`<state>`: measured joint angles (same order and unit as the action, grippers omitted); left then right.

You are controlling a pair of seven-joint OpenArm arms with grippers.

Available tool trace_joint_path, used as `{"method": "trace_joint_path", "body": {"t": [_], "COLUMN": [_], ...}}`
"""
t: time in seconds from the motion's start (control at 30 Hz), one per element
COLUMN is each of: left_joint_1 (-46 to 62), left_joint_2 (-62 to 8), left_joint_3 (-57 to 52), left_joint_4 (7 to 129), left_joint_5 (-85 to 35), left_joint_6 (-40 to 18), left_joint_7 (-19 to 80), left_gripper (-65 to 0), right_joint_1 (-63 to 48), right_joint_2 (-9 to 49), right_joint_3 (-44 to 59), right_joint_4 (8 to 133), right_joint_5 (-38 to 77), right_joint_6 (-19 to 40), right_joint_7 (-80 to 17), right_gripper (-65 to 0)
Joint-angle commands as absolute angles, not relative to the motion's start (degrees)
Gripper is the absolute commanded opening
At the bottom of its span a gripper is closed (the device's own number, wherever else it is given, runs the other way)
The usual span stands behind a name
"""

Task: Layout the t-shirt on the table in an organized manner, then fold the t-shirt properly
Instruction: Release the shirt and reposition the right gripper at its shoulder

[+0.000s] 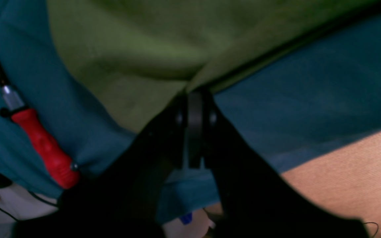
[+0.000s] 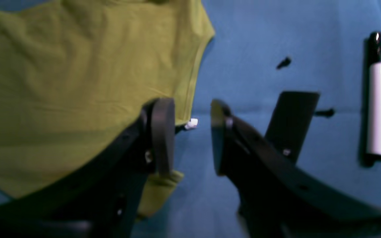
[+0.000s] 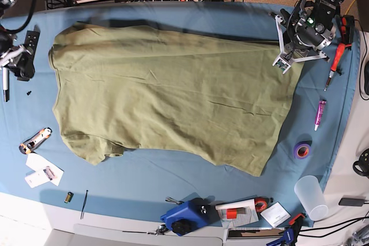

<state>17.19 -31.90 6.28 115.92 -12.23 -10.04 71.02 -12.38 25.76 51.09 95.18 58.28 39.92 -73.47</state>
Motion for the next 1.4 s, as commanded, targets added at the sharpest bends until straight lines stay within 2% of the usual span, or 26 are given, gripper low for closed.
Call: {"method": "trace_joint_path", "body": {"t": [0.0, 0.1, 0.2, 0.4, 0.9, 1.1, 1.23, 1.37], "left_joint_1": [16.51, 16.19, 16.19, 16.16, 16.19, 16.19, 16.19, 16.19], "left_joint_2": [-32.38, -32.38, -32.38, -32.18, -31.90, -30.57, -29.12, -28.84], "left_joint_3": [6.07, 6.07, 6.07, 6.07, 6.07, 6.07, 6.07, 6.07], "left_joint_4": [116.66, 116.66, 116.66, 116.75, 116.75, 116.75, 116.75, 116.75], "left_joint_5": [-12.56, -11.62, -10.41, -10.11, -10.04, -10.17, -10.24, -10.24], "left_joint_6": [-10.04, -10.02, -8.32, -7.92, -7.92, -7.92, -7.92, -7.92], "left_joint_7": [70.54, 70.63, 70.61, 70.39, 70.00, 69.54, 69.36, 69.41], "left_gripper": [-65.0, -65.0, -65.0, -65.0, -65.0, -65.0, -65.0, -65.0], "right_joint_1": [-11.20, -10.66, -10.74, -15.64, -35.70, -36.16, -36.16, -36.03], "right_joint_2": [26.81, 26.55, 26.50, 26.52, 25.08, 19.40, 19.25, 19.22], "right_joint_3": [51.42, 51.64, 53.23, 54.22, 54.22, 52.16, 44.84, 38.00], "right_joint_4": [95.94, 96.14, 97.43, 101.32, 101.30, 101.19, 101.19, 101.19], "right_joint_5": [59.53, 69.47, 85.00, 85.00, 85.00, 72.12, 55.99, 47.77], "right_joint_6": [40.00, 40.00, 40.00, 40.00, 40.00, 40.00, 40.00, 40.00], "right_joint_7": [-72.27, -79.31, -80.00, -80.00, -80.00, -80.00, -80.00, -74.28], "right_gripper": [-46.1, -46.1, -46.1, -46.1, -46.1, -46.1, -46.1, -46.1]}}
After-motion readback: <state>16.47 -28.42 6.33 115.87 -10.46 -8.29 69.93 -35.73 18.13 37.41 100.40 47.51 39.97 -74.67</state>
